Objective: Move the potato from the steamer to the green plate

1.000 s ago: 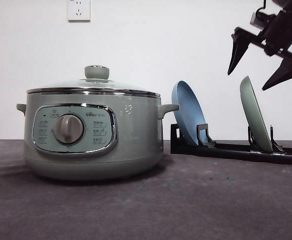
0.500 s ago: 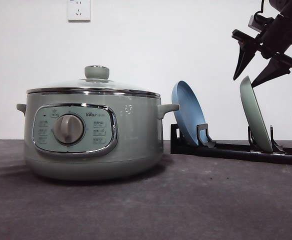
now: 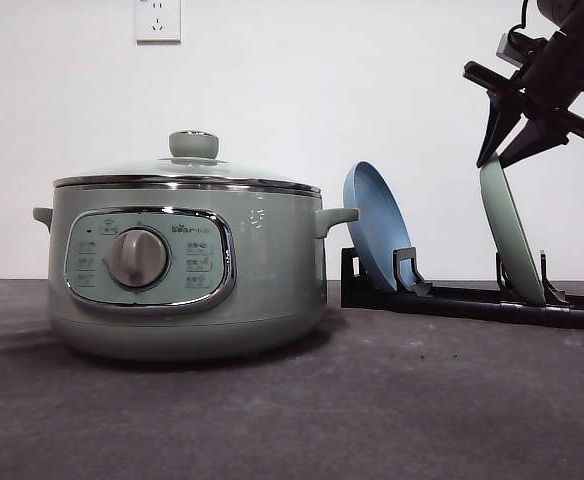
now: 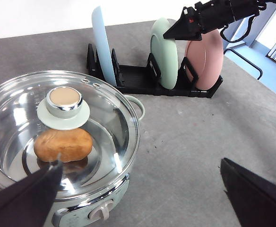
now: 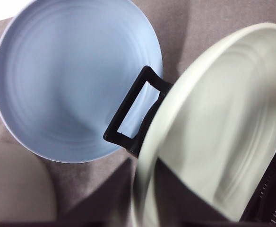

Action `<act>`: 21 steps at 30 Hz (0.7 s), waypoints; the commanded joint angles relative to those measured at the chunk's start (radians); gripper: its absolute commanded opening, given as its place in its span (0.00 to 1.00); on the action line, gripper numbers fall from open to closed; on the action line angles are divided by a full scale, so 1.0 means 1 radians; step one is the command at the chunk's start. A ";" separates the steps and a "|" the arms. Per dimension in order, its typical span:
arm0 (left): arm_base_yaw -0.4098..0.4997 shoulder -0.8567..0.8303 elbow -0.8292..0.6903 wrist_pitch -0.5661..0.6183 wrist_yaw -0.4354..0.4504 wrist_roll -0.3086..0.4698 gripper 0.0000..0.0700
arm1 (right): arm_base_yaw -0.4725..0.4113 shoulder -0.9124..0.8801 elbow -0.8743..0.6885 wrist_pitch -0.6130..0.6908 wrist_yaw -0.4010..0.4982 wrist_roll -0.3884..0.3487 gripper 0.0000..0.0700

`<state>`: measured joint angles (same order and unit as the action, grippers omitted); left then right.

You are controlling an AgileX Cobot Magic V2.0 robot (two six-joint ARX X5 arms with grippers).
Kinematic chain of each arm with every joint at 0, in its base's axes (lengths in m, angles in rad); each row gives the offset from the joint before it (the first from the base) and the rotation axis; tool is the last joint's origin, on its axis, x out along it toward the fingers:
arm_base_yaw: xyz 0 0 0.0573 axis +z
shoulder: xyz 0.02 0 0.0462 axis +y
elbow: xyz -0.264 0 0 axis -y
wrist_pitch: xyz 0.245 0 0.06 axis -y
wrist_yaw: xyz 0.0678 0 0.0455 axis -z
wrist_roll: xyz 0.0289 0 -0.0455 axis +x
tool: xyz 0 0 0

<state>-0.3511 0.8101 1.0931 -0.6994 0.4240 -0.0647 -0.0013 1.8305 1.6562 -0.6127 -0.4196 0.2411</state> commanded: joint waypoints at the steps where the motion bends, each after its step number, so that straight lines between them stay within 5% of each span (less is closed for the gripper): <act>1: -0.004 0.006 0.023 0.010 0.007 0.012 1.00 | -0.002 0.026 0.026 0.013 -0.002 0.010 0.01; 21: -0.004 0.006 0.023 0.002 0.007 0.012 1.00 | -0.027 -0.227 0.028 -0.006 -0.195 0.043 0.01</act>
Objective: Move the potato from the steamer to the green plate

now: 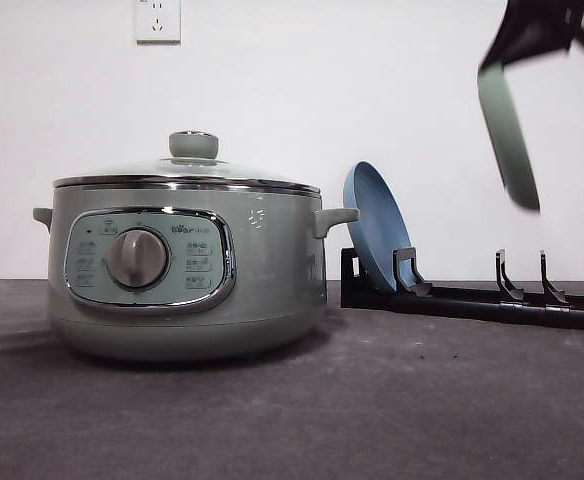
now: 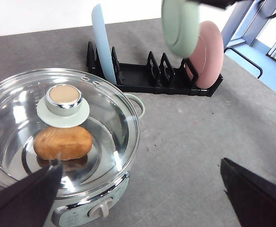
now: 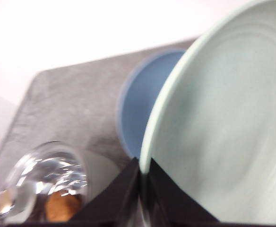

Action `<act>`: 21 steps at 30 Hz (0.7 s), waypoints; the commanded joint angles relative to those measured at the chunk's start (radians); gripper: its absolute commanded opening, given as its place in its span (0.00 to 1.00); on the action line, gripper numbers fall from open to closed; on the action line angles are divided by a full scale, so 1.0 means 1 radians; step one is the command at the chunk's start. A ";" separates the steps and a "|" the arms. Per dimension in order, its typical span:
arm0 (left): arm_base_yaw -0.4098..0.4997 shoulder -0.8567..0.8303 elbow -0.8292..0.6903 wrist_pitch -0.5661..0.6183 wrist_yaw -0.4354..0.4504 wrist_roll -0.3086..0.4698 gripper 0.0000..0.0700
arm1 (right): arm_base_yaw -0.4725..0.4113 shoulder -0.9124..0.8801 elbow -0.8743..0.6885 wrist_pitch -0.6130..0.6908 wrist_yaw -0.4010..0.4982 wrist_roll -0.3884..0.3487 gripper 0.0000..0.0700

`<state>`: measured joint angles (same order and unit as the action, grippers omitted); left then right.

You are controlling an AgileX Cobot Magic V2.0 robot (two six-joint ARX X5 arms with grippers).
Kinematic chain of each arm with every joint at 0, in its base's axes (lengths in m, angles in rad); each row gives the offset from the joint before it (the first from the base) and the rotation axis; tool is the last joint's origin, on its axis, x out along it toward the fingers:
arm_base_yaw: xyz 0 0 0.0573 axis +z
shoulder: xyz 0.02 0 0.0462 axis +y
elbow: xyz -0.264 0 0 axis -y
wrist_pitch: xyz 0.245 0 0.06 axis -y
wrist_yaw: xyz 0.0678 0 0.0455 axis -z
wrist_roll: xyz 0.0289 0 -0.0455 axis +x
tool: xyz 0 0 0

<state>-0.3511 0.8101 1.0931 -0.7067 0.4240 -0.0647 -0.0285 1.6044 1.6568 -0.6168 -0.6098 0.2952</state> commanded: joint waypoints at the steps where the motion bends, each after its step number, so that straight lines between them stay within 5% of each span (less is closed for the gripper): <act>1: -0.004 0.006 0.023 0.010 0.007 0.012 1.00 | 0.003 -0.024 0.027 -0.021 -0.005 -0.031 0.01; 11: -0.004 0.006 0.023 0.010 0.007 0.011 1.00 | 0.084 -0.270 0.010 -0.291 0.008 -0.255 0.01; 21: -0.004 0.006 0.023 0.002 0.007 0.008 1.00 | 0.343 -0.538 -0.259 -0.365 0.182 -0.322 0.01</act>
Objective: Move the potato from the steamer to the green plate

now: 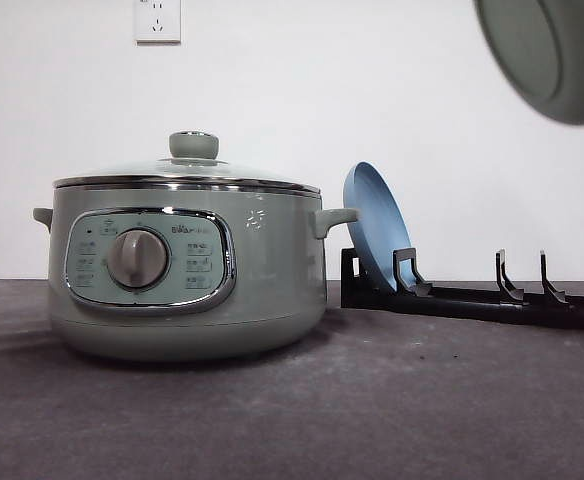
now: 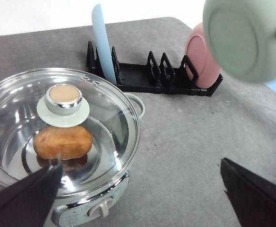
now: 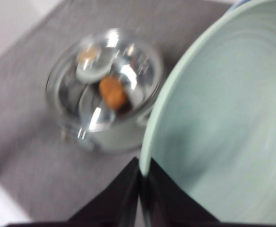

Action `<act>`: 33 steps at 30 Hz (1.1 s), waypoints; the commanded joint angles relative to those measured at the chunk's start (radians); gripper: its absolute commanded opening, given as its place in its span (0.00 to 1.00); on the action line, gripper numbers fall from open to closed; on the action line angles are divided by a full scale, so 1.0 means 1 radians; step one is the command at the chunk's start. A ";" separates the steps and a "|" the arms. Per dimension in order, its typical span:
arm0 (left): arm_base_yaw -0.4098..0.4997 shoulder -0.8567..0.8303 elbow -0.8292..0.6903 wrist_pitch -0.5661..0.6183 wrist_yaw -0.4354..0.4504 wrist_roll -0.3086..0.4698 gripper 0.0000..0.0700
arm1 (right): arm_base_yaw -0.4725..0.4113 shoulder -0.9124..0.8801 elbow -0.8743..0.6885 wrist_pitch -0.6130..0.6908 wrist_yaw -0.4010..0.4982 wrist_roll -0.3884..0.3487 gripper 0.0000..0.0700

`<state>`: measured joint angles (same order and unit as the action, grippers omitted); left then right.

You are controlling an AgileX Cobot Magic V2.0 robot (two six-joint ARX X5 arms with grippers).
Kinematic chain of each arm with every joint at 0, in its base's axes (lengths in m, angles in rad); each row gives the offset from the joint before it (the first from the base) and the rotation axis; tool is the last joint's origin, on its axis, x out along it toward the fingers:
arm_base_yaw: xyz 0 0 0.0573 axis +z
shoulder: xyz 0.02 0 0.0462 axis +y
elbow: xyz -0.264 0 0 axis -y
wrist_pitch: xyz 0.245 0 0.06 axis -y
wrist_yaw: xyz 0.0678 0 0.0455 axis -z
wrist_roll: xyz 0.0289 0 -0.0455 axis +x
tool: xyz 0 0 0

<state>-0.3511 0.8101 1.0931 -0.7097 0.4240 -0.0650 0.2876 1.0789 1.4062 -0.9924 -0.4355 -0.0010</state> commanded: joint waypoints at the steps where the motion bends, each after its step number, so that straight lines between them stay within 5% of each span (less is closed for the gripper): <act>1: -0.004 0.006 0.023 0.002 0.007 0.008 1.00 | 0.060 -0.040 -0.048 0.013 0.039 -0.023 0.01; 8: -0.004 0.006 0.023 -0.001 0.007 0.009 1.00 | 0.298 -0.154 -0.279 0.038 0.227 0.081 0.01; 21: -0.004 0.006 0.023 -0.002 0.007 0.009 1.00 | 0.683 -0.071 -0.494 0.096 0.510 0.238 0.01; 33: -0.004 0.006 0.023 -0.010 0.007 0.009 1.00 | 0.816 0.187 -0.509 0.103 0.643 0.309 0.01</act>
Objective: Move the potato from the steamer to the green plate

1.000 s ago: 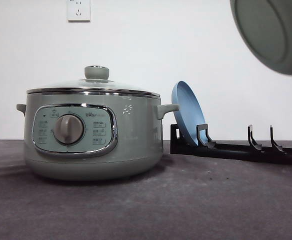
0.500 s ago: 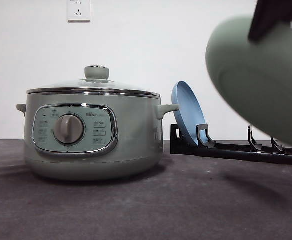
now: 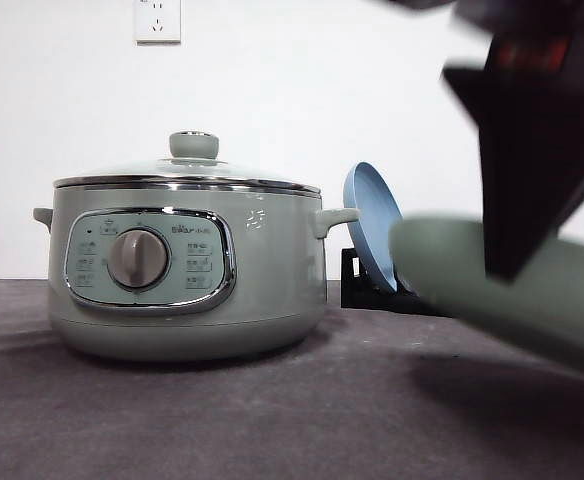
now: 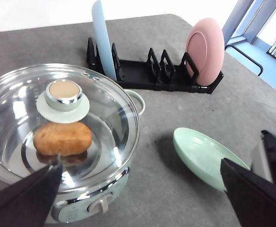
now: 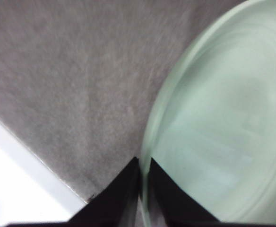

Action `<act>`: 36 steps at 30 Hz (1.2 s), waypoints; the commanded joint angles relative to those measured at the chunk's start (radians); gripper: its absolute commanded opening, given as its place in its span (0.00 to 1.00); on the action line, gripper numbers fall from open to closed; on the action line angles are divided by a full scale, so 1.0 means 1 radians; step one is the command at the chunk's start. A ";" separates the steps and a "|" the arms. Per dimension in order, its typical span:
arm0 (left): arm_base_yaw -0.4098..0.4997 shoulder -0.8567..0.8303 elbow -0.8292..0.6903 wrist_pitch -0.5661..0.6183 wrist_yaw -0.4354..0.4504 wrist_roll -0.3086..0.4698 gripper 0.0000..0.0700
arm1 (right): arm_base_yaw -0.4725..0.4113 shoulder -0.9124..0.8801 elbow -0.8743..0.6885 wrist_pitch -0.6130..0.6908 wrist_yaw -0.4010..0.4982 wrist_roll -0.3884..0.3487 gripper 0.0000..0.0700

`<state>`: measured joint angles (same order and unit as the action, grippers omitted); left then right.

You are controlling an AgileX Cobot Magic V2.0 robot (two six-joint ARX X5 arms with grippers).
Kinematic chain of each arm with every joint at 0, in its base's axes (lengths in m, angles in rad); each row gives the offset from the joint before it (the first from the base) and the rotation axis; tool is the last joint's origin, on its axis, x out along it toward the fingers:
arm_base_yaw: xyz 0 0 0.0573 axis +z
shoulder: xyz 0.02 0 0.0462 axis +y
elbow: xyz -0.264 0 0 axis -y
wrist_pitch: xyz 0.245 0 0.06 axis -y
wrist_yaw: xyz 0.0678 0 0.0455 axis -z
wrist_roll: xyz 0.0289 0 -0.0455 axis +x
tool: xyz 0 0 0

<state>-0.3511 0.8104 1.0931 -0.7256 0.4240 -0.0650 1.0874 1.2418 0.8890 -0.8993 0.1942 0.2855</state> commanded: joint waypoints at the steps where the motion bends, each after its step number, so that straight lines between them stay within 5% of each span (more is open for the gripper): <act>1: -0.004 0.006 0.023 0.005 0.007 0.009 1.00 | 0.024 0.049 0.008 0.011 0.021 0.023 0.01; 16: -0.004 0.006 0.023 -0.003 0.007 0.009 1.00 | 0.095 0.255 0.008 0.105 0.047 0.052 0.02; 23: -0.004 0.006 0.023 -0.009 0.007 0.009 1.00 | 0.092 0.223 0.012 0.105 0.028 0.067 0.50; 30: -0.004 0.006 0.023 -0.009 0.007 0.009 1.00 | 0.066 0.099 0.050 0.093 -0.057 0.075 0.65; 36: -0.004 0.006 0.023 -0.009 0.007 0.009 1.00 | -0.042 -0.055 0.091 0.094 -0.110 0.090 0.79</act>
<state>-0.3511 0.8104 1.0931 -0.7406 0.4240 -0.0650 1.0462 1.1926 0.9602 -0.8096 0.0888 0.3574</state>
